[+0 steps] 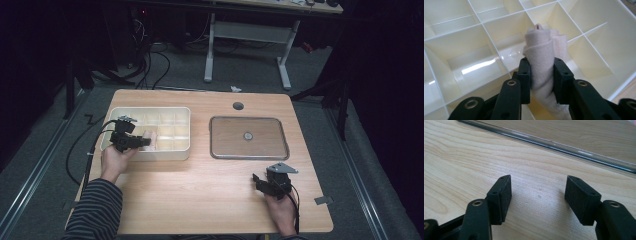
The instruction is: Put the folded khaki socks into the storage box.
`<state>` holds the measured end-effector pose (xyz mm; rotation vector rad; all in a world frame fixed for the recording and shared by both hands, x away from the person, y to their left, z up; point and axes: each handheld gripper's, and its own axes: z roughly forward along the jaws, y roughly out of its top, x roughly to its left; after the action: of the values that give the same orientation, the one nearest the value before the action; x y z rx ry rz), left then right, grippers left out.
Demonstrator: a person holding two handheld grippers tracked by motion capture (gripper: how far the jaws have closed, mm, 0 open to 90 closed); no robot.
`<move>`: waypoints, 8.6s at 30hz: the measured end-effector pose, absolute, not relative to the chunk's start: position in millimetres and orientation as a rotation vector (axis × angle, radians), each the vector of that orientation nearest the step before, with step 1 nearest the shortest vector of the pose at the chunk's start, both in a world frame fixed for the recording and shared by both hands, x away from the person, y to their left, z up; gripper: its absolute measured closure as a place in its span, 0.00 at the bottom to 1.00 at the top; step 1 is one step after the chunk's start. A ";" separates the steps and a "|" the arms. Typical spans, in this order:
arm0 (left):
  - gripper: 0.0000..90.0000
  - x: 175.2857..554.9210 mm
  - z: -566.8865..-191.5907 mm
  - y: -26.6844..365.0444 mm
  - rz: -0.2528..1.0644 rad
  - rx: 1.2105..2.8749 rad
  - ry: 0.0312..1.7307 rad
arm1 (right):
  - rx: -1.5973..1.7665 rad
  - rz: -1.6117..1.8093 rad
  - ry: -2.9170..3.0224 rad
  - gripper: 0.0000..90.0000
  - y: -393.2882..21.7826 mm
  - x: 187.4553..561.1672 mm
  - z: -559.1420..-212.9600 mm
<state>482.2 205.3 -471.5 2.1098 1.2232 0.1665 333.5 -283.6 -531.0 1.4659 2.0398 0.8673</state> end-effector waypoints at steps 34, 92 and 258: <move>0.69 477.0 -470.6 201.3 0.198 2.198 1.179 | 1.466 0.868 2.040 0.43 -283.6 333.5 -531.0; 0.90 477.2 -472.5 191.6 0.340 2.154 1.256 | 1.465 0.868 2.041 0.43 -283.6 333.6 -531.0; 0.48 353.0 -453.6 226.4 0.298 1.845 1.162 | 1.465 0.868 2.042 0.43 -283.6 333.6 -531.0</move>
<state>353.0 226.4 -453.6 1.8445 1.1618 0.2976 333.6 -283.6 -531.0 1.4652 2.0417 0.8683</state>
